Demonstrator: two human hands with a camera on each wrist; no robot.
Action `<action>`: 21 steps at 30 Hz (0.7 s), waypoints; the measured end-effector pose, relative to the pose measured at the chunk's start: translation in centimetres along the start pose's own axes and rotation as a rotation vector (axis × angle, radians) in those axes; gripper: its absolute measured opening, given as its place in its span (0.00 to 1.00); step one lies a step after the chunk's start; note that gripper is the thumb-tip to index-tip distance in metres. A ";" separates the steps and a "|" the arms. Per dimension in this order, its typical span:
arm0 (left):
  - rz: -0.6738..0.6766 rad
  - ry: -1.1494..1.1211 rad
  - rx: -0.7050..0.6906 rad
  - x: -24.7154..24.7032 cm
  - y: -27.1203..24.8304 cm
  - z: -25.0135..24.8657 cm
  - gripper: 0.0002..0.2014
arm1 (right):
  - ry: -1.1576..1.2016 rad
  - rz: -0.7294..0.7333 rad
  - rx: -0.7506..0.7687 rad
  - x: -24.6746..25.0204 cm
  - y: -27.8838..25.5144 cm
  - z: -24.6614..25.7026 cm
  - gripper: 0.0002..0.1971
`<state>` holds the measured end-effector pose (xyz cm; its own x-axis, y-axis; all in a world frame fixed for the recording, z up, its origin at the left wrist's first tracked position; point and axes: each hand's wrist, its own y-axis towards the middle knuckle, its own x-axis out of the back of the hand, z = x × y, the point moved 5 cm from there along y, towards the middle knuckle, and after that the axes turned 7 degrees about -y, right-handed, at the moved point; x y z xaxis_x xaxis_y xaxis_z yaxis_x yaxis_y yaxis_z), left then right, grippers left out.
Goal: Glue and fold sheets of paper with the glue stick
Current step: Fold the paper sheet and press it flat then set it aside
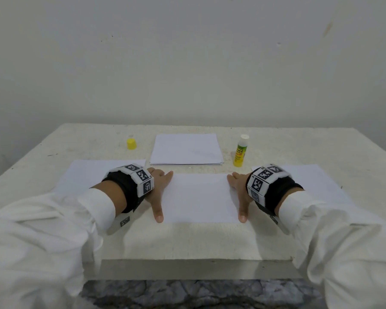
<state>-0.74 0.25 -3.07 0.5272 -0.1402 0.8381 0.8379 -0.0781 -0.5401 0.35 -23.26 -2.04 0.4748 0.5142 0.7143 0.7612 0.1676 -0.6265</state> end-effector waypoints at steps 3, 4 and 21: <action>-0.044 -0.182 0.001 0.2 0.0 0.3 0.74 | 0.030 0.027 -0.002 -0.4 0.5 -0.2 0.69; -0.060 -0.226 0.000 0.3 0.0 0.4 0.73 | 0.038 0.033 -0.003 -0.3 0.5 -0.2 0.69; -0.238 -1.003 -0.005 -1.1 -4.1 1.3 0.19 | 0.311 -0.102 -0.004 -0.2 -1.6 0.4 0.46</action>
<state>-4.61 2.00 -1.66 0.2250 0.7675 0.6002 0.9366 -0.0007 -0.3503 -1.14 -23.35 -1.29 0.5077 0.2133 0.8347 0.8133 0.2009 -0.5460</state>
